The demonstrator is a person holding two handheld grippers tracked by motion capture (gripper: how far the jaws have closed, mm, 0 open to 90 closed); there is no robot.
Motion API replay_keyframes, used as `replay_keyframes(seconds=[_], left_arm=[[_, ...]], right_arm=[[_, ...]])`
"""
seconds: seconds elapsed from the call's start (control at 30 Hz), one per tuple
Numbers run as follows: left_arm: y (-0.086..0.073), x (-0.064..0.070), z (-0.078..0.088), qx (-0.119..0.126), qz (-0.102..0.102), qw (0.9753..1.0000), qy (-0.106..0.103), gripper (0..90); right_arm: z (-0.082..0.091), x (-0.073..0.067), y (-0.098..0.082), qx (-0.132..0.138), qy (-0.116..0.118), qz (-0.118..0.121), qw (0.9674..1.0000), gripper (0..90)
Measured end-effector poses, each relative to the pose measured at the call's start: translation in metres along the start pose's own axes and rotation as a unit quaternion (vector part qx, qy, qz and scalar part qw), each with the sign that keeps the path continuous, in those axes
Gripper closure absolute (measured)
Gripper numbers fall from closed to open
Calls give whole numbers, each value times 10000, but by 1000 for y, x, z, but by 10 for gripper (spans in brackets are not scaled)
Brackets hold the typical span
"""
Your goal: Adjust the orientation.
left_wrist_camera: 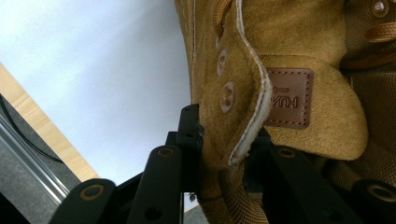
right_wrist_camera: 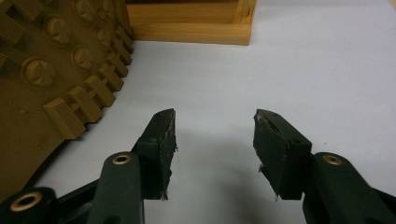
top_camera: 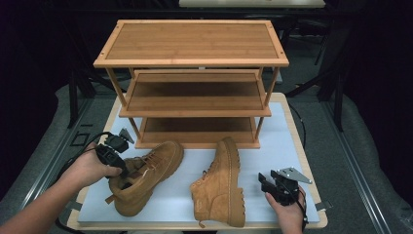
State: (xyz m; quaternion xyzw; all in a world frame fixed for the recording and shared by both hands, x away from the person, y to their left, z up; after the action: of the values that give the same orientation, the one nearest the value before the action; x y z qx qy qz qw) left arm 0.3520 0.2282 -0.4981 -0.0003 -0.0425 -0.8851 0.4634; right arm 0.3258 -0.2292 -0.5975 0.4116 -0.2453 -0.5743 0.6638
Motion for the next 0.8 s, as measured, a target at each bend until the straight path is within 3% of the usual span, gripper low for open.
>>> replay_keyframes(seconds=[0.17,0.47,0.6,0.67,0.8], left_arm=[[0,1,0,91,-23,10000,28,775],[-2,-1,1,192,146,9988,-433,798],[-3,-2,1,212,406,9966,-683,803],[-5,-2,0,198,527,9943,-908,805],[-6,0,1,282,593,9917,-1104,808]], right_arm=[[1,0,-1,-69,-15,4,10000,484],[1,1,-1,-80,-15,3,10000,484],[1,0,-1,-79,-20,2,10000,483],[0,1,-1,-80,-28,-1,10000,483],[1,1,-1,-75,-25,-7,10000,483]])
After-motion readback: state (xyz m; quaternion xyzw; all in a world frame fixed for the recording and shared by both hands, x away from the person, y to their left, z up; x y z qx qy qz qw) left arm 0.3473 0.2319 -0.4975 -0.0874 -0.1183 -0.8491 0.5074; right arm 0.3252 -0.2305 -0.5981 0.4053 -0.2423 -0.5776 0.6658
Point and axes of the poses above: each handheld gripper's, and its own axes: z roughly backward along the jaws, y roughly out of its top, x roughly to its right, the point moved 7 cm from there along -z, roughly forward along the jaws, and after that the axes turned 1 degree about -z, right-handed, at the moved point
